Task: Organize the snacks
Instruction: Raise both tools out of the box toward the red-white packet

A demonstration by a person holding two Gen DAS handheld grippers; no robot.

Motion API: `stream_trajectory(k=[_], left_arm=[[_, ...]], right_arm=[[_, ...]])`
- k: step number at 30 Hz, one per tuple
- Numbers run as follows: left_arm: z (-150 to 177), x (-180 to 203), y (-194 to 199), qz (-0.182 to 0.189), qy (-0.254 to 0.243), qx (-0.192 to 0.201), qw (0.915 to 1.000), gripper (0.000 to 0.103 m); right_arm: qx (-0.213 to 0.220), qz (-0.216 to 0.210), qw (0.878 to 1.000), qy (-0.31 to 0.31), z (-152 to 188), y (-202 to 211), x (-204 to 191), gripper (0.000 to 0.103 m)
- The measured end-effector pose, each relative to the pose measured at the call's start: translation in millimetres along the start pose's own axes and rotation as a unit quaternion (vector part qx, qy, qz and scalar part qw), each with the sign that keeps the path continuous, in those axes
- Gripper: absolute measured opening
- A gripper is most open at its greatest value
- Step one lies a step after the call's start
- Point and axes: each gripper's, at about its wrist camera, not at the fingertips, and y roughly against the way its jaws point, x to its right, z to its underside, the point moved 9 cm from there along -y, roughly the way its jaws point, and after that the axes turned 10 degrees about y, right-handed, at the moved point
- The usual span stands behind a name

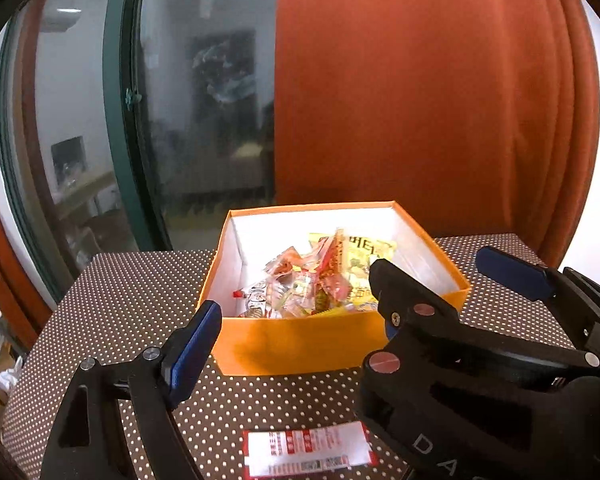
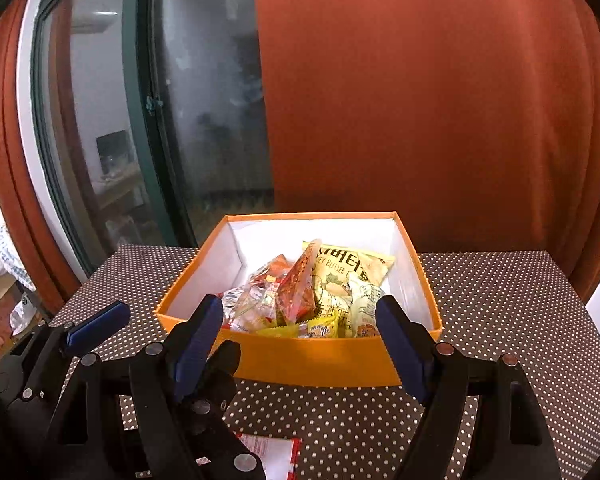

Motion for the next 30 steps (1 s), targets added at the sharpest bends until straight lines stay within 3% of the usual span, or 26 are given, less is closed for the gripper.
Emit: stream_trajectory(k=[16,30], left_arm=[[27.6,19.2,71.2,0.037,-0.025,0.026,0.9987,0.089],[93.8,15.0,67.3,0.036,-0.064,-0.014,0.9972,0.091]], right_arm=[[0.029,0.019,0.999,0.002,20.4,78.6,-7.7,0.081],[-0.004,0.035,0.999,0.006,79.7,79.3,-17.0,0.085]])
